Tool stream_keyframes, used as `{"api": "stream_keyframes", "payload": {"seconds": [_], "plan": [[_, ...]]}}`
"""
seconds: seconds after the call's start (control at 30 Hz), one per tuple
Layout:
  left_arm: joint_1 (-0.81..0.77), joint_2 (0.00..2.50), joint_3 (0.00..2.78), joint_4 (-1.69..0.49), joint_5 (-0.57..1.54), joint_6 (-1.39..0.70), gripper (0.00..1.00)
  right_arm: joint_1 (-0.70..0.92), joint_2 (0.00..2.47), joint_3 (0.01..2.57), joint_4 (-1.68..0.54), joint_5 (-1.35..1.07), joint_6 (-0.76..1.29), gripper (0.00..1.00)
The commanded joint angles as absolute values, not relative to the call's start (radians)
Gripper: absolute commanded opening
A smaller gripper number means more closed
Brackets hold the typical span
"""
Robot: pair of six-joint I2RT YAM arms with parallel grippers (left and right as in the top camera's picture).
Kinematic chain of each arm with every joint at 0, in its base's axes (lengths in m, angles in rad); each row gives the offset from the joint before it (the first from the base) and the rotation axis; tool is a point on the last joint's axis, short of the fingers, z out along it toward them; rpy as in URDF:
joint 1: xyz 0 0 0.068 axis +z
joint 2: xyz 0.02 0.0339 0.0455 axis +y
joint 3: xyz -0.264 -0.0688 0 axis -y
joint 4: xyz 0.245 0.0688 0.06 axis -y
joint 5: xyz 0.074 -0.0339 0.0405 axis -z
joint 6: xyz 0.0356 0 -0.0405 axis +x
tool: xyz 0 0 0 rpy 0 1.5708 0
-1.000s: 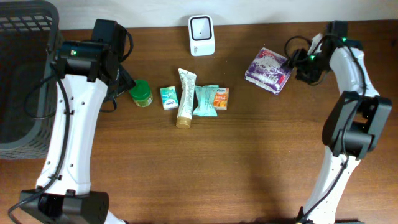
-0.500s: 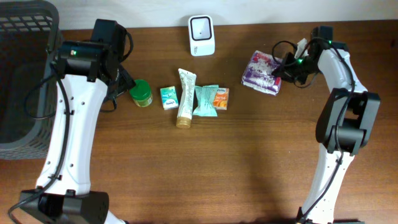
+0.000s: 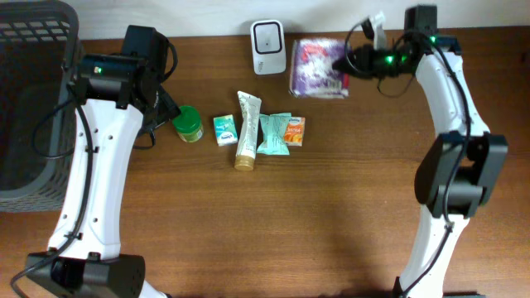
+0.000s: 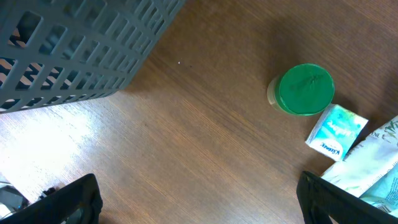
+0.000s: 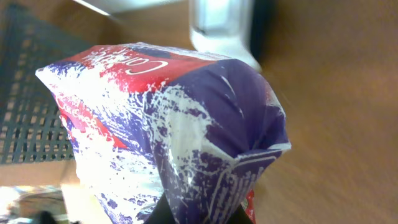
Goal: Scan the item barcode
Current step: 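Carry the purple-red pack up toward the barcode scanner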
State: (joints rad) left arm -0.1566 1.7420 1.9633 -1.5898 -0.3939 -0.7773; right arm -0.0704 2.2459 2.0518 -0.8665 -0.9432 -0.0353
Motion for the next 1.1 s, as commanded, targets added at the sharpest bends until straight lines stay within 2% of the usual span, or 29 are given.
{"api": "stream_keyframes", "payload": {"seconds": [0.0, 0.17, 0.6, 0.7, 0.83, 0.9, 1.07], "plan": [[-0.156, 1.74, 1.963, -1.591, -0.405, -0.765, 0.99, 0.002, 2.11, 2.09, -0.791, -0.926, -0.07, 0.04], [-0.156, 1.74, 1.963, -1.591, -0.405, -0.765, 0.99, 0.097, 2.015, 2.09, -0.698, -0.694, -0.044, 0.04], [-0.156, 1.74, 1.963, -1.591, -0.405, -0.765, 0.99, 0.126, 1.987, 2.089, -0.685, -0.687, 0.065, 0.04], [-0.156, 1.74, 1.963, -1.591, -0.405, -0.765, 0.99, 0.126, 1.987, 2.089, -0.707, -0.612, 0.065, 0.04], [-0.156, 1.74, 1.963, -1.591, -0.405, -0.765, 0.99, 0.126, 1.987, 2.089, -0.89, 0.015, 0.218, 0.04], [-0.156, 1.74, 1.963, -1.591, -0.405, -0.765, 0.99, 0.126, 1.987, 2.086, -0.996, 0.271, 0.223, 0.04], [-0.156, 1.74, 1.963, -1.591, -0.405, -0.765, 0.99, 0.123, 2.006, 2.073, -1.18, 0.58, 0.223, 0.04]]}}
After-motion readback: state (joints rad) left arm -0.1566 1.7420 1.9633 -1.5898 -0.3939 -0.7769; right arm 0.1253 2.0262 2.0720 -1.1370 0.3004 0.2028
